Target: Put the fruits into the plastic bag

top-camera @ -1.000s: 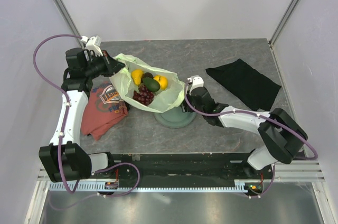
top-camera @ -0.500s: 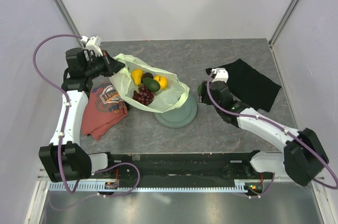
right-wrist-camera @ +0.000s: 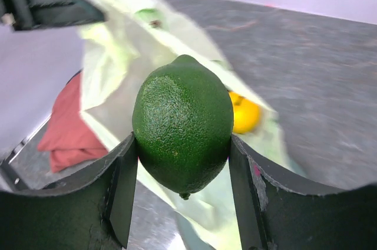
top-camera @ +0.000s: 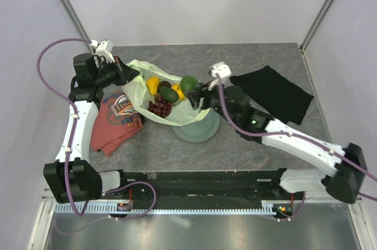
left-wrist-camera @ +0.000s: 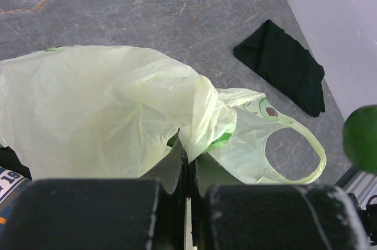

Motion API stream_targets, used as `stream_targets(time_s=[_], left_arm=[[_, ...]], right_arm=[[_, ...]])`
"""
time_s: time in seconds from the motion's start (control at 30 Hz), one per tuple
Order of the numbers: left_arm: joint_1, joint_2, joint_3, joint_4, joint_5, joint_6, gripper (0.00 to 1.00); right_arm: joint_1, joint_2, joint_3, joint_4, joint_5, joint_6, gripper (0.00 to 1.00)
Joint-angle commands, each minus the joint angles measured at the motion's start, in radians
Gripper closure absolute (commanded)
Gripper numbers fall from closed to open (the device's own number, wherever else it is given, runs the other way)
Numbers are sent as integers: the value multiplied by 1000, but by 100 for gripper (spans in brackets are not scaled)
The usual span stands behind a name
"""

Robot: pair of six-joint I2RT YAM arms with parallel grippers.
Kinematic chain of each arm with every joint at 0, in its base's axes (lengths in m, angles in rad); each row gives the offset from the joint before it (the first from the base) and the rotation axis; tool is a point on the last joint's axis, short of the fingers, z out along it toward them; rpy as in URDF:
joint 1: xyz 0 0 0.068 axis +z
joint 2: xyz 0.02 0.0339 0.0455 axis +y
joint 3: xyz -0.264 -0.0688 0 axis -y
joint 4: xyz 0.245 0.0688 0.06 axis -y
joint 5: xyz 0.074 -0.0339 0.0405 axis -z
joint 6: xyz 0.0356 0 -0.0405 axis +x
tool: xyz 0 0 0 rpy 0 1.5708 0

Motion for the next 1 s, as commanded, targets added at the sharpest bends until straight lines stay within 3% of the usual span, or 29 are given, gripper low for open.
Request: stream_targets(time_s=[0.0, 0.23, 0.57, 0.77, 0.97], left_arm=[[6, -2, 14, 26, 31, 4, 98], [6, -2, 14, 26, 33, 5, 99], [6, -6, 14, 26, 36, 5, 98], [8, -3, 14, 26, 36, 5, 98], [8, -5, 14, 28, 37, 5, 98]], right_arm=[[76, 234, 184, -30, -10, -64, 66], [90, 546, 471, -248, -28, -18, 66], [90, 803, 688, -323, -71, -24, 66], [90, 925, 798, -371, -30, -6, 63], [90, 937, 814, -388, 30, 22, 53]])
